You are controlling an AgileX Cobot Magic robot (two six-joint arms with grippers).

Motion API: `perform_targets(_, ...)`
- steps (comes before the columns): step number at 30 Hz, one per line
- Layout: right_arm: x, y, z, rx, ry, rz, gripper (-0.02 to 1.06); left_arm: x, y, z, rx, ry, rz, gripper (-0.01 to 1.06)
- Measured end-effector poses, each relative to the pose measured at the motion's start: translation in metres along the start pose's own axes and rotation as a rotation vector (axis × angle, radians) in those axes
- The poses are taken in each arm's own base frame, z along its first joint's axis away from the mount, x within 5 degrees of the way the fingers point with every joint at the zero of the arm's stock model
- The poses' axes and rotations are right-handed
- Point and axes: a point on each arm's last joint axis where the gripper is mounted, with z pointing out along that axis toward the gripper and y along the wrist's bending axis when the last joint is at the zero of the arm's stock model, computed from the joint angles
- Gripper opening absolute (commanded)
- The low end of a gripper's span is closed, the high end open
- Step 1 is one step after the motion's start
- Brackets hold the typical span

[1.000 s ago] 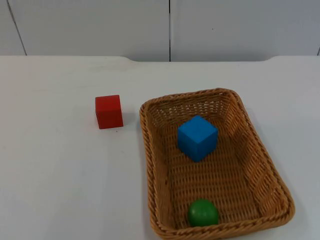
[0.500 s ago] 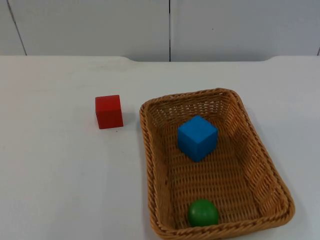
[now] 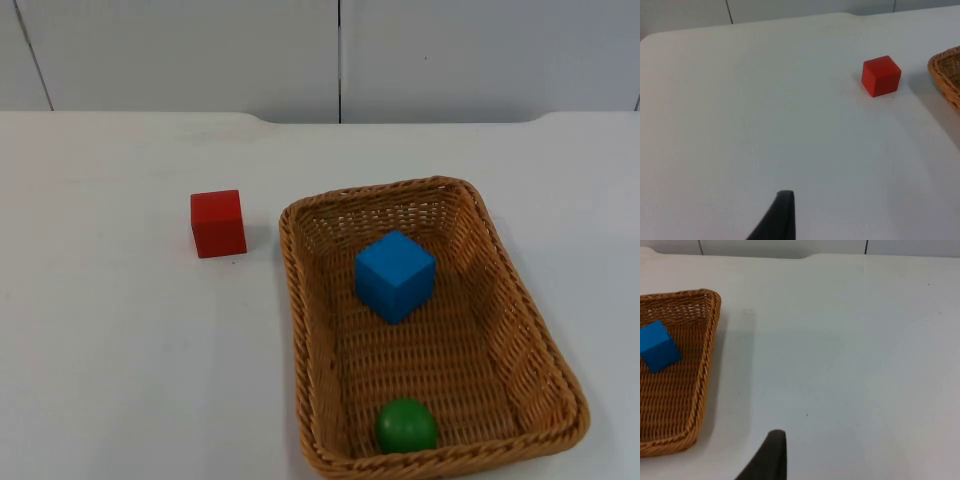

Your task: Place all geometric objects except the red cube into the basket.

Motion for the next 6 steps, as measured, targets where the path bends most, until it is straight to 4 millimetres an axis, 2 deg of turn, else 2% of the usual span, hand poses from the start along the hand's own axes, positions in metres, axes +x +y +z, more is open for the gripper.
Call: perform_targets(6,0.0000,0.0000,0.0000,0.000,0.000,0.000,1.05,-0.0001,-0.0005,0.0001,-0.091,0.000,-0.046,1.05)
